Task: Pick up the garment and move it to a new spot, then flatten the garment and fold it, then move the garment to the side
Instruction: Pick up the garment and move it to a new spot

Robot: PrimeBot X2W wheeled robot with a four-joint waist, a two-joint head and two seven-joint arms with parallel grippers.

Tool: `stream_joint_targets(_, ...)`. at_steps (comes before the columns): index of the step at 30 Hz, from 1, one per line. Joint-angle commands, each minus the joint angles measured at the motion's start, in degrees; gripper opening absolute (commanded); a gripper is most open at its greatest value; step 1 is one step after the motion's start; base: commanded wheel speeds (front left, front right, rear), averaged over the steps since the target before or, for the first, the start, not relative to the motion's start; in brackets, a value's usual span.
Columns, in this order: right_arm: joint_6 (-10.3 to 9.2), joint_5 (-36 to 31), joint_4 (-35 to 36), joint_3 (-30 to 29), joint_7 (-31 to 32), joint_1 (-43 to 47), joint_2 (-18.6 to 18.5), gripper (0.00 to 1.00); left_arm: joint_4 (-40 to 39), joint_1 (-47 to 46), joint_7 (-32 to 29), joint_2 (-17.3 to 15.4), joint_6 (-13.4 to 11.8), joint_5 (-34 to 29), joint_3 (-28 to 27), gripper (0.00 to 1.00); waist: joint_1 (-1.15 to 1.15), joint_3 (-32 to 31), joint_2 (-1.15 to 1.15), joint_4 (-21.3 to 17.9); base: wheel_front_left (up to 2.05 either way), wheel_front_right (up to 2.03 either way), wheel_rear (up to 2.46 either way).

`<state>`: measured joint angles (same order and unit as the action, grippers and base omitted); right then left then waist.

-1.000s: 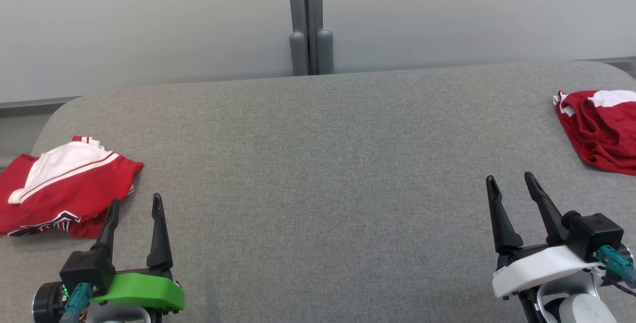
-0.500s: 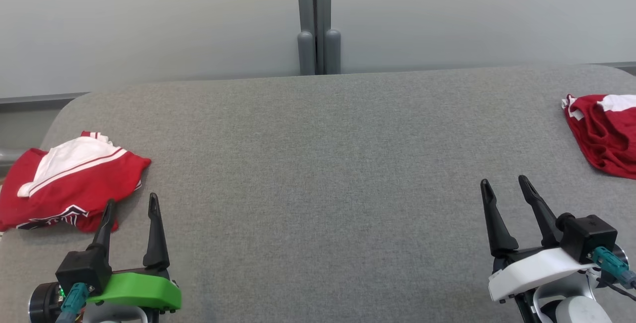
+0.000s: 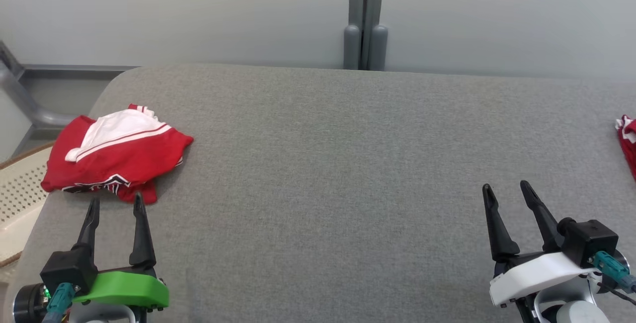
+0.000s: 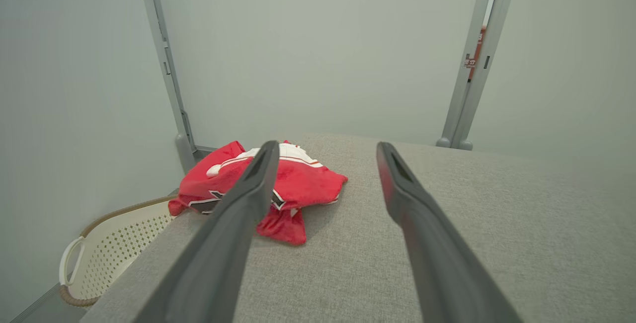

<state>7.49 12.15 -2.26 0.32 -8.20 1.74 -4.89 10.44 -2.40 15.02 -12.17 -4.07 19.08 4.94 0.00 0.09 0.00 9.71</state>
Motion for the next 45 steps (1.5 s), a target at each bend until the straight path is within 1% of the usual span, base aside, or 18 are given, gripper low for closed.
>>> stream_joint_targets(1,0.01,0.2,-0.05,-0.03,-0.45,0.3,0.03,1.0,-0.1,0.01,0.06,-0.43,-0.3,0.58,-0.24,1.0,0.0,0.45,0.0,3.11,0.0,0.0,0.0)
stream_joint_targets(14,0.01,0.1,-0.98,-0.01,-0.76,-0.15,0.29,1.0,-0.12,0.8,-0.12,-1.09,-0.93,1.05,-0.75,1.0,0.0,0.98,0.0,13.27,0.0,0.0,0.0)
stream_joint_targets(20,0.01,0.08,-1.39,0.26,-0.94,-0.41,0.42,1.0,-0.72,1.44,-0.25,-1.25,-1.45,1.29,-0.85,1.0,0.0,0.97,0.0,16.72,0.0,0.0,0.0)
stream_joint_targets(24,0.01,0.11,-1.72,0.55,-1.05,-0.42,0.52,1.0,-0.97,1.98,-0.39,-1.54,-1.55,1.54,-0.98,1.0,0.0,0.83,0.0,18.22,0.0,0.0,0.0)
stream_joint_targets(30,0.01,0.1,-2.04,1.14,-0.92,-0.79,0.54,1.0,-1.25,2.25,-0.34,-1.75,-1.9,1.87,-1.09,1.0,0.0,0.88,0.0,18.86,0.0,0.0,0.0)
stream_joint_targets(36,0.01,0.23,-2.01,1.29,-0.61,-0.98,0.02,1.0,-1.11,1.92,-0.21,-1.14,-2.24,2.28,-1.16,1.0,0.0,1.46,0.0,17.82,0.0,0.0,0.0)
stream_joint_targets(40,0.01,0.07,-1.4,1.24,-0.23,-1.9,-0.58,1.0,-0.85,-0.13,-0.11,-1.09,-1.89,2.84,-1.47,1.0,0.0,2.67,0.0,16.01,0.0,0.0,0.0)
stream_joint_targets(45,0.01,-0.51,0.02,0.81,0.83,-3.39,-2.15,1.0,-0.05,-4.78,0.02,-1.9,-0.92,2.8,-1.63,1.0,0.0,5.78,0.0,12.52,0.0,0.0,0.0)
